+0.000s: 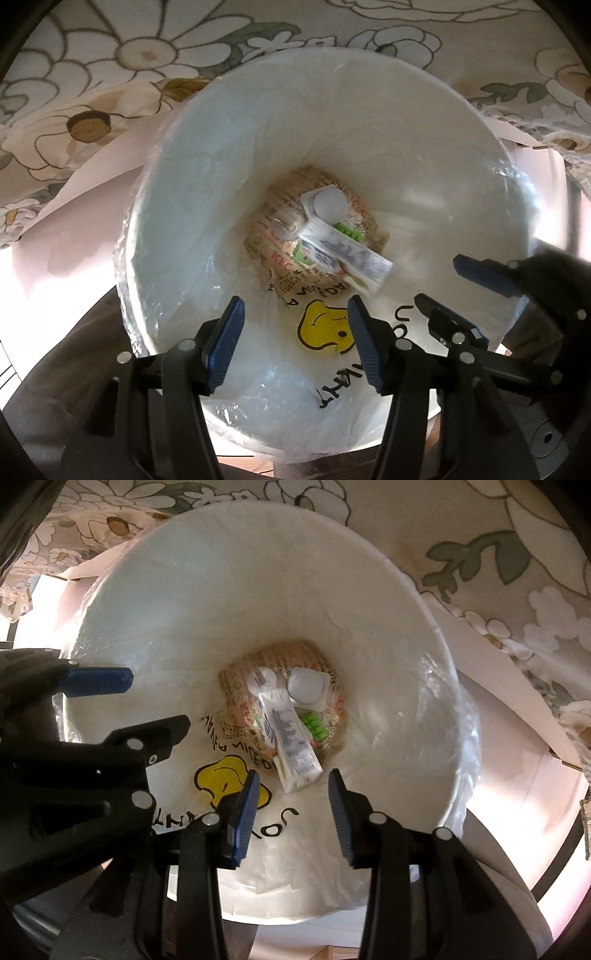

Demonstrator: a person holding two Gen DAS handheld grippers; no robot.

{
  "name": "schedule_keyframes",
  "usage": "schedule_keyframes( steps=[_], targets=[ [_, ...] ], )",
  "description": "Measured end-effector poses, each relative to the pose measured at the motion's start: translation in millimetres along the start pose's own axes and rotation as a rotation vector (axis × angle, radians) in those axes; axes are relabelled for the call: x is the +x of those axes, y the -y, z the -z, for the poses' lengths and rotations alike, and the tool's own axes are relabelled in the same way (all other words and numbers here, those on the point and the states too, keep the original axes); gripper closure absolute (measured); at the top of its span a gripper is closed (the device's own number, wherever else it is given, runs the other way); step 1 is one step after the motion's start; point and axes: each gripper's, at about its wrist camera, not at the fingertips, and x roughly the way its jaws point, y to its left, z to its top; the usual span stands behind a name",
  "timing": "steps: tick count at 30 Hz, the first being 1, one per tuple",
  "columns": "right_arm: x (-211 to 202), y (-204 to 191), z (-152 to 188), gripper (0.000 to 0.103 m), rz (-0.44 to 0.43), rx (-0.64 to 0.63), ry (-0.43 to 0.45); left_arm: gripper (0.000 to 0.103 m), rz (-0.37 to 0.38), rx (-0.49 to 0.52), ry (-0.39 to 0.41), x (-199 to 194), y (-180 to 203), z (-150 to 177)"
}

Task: Collect trash
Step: 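Open the left tool over the bin while the right tool releases the carton, then lift both open tools away from the bin toward the black tube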

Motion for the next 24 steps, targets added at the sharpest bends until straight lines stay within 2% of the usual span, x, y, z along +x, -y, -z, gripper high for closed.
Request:
schedule_keyframes(
  steps=[5, 16, 24],
  targets=[
    [-7.5, 5.4, 11.5, 0.063, -0.022, 0.007, 0.024, 0.043, -0.002, -0.001, 0.032, -16.1, -0.5, 10.1],
    [-59.3, -0.6, 51.6, 0.063, 0.011, 0.009, 0.109, 0.043, -0.012, 0.040, 0.116, -61.7, 6.1, 48.2],
    [-128.6, 2.5, 75.0, 0.063, 0.030, -0.008, 0.226, 0.043, -0.011, 0.092, 0.262, -138.1, 19.6, 63.8]
  ],
)
